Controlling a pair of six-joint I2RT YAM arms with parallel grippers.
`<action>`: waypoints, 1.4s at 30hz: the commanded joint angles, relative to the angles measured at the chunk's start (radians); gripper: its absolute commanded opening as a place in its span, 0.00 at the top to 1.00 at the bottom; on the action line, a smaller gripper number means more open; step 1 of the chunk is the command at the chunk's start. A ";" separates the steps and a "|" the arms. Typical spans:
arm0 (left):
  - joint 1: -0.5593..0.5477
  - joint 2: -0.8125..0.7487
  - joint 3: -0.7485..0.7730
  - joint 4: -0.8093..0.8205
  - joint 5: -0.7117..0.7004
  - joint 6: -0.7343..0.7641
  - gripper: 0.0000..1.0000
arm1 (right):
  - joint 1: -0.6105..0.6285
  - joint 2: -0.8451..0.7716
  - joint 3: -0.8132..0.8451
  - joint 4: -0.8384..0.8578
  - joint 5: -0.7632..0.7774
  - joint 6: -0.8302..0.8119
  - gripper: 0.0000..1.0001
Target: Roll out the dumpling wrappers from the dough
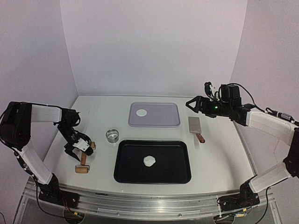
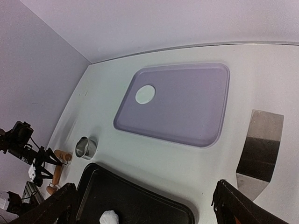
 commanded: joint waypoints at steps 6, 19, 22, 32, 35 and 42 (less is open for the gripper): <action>-0.004 0.037 -0.025 0.074 0.022 0.724 0.44 | 0.003 -0.038 -0.005 0.001 0.022 0.003 0.02; -0.005 -0.038 -0.058 -0.021 0.148 0.618 1.00 | 0.005 -0.034 0.012 -0.014 0.029 0.051 0.03; -0.006 -0.081 -0.008 -0.047 0.305 0.450 1.00 | 0.014 -0.034 0.065 -0.081 0.068 0.090 0.03; -0.007 -0.318 0.038 0.207 0.646 -0.266 1.00 | 0.265 0.207 0.541 -0.461 0.157 0.273 0.07; -0.026 -0.382 0.020 0.464 0.627 -0.627 1.00 | 0.379 0.343 0.698 -0.482 0.112 0.340 0.06; -0.168 -0.392 0.036 0.722 0.361 -0.996 1.00 | 0.542 0.676 1.111 -0.484 -0.060 0.384 0.02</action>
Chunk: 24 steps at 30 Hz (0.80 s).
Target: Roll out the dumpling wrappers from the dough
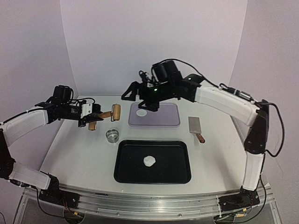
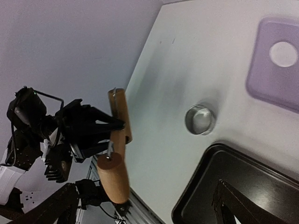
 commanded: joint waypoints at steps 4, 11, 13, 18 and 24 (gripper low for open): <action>-0.120 0.004 0.033 0.250 -0.153 -0.348 1.00 | 0.068 0.201 0.270 -0.038 -0.107 0.049 0.02; -0.135 0.018 0.042 0.272 -0.130 -0.351 1.00 | 0.074 0.257 0.300 -0.037 -0.122 0.022 0.28; -0.151 -0.001 0.013 0.289 -0.124 -0.311 1.00 | 0.075 0.276 0.322 -0.038 -0.125 0.021 0.36; -0.161 0.016 0.042 0.280 -0.132 -0.332 1.00 | 0.075 0.297 0.325 -0.039 -0.132 0.018 0.39; -0.165 0.015 0.039 0.276 -0.125 -0.302 1.00 | 0.074 0.312 0.349 -0.038 -0.123 0.019 0.57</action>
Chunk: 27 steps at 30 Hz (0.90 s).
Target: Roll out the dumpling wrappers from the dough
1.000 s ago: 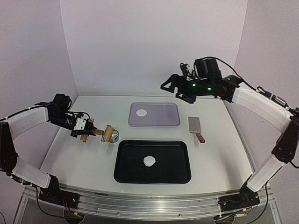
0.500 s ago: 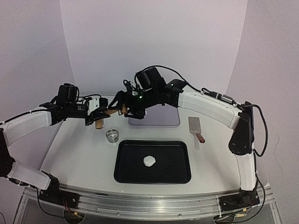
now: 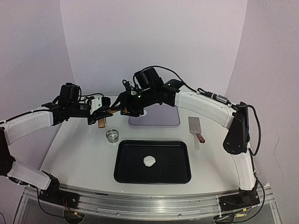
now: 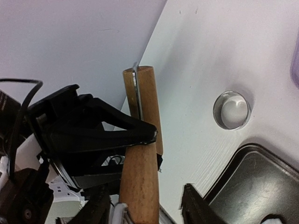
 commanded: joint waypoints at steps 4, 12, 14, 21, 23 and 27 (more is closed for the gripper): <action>-0.009 -0.017 0.035 0.056 0.022 0.028 1.00 | 0.001 0.030 0.067 0.003 -0.005 -0.007 0.64; -0.011 -0.013 0.038 0.067 0.030 0.037 1.00 | 0.002 0.043 0.066 0.003 -0.016 -0.004 0.98; -0.011 -0.005 0.048 0.066 0.025 0.016 1.00 | 0.002 0.035 0.058 0.003 -0.018 -0.015 1.00; -0.011 0.002 0.072 -0.020 0.092 -0.052 0.01 | -0.012 -0.098 -0.081 -0.004 0.030 -0.142 1.00; -0.009 0.003 0.117 -0.116 0.176 -0.050 0.00 | -0.024 -0.172 -0.155 -0.013 0.074 -0.205 1.00; -0.010 0.042 0.211 -0.292 0.304 -0.114 0.01 | -0.023 -0.347 -0.298 -0.078 0.197 -0.435 1.00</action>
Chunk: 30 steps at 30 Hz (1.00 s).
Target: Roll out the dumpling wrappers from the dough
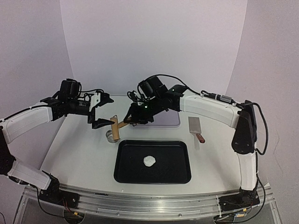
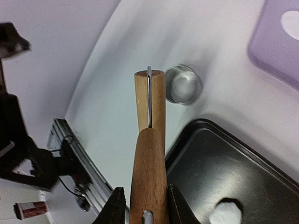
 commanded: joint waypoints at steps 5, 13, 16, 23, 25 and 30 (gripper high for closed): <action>-0.008 0.158 0.211 -0.229 0.083 -0.253 0.13 | 0.058 -0.451 -0.285 -0.168 0.330 -0.698 1.00; -0.219 0.422 0.363 -0.414 -0.158 -0.076 0.18 | 0.173 -0.648 -0.576 -0.231 0.626 -1.039 1.00; -0.281 0.568 0.465 -0.476 -0.203 -0.063 0.16 | 0.216 -0.671 -0.610 -0.231 0.644 -1.068 1.00; -0.319 0.802 0.600 -0.399 -0.321 -0.102 0.26 | 0.300 -0.653 -0.667 -0.233 0.676 -1.093 1.00; -0.334 0.830 0.609 -0.361 -0.348 -0.096 0.26 | 0.303 -0.656 -0.677 -0.232 0.656 -1.086 1.00; -0.342 0.898 0.630 -0.353 -0.367 -0.083 0.32 | 0.306 -0.649 -0.679 -0.232 0.634 -1.073 1.00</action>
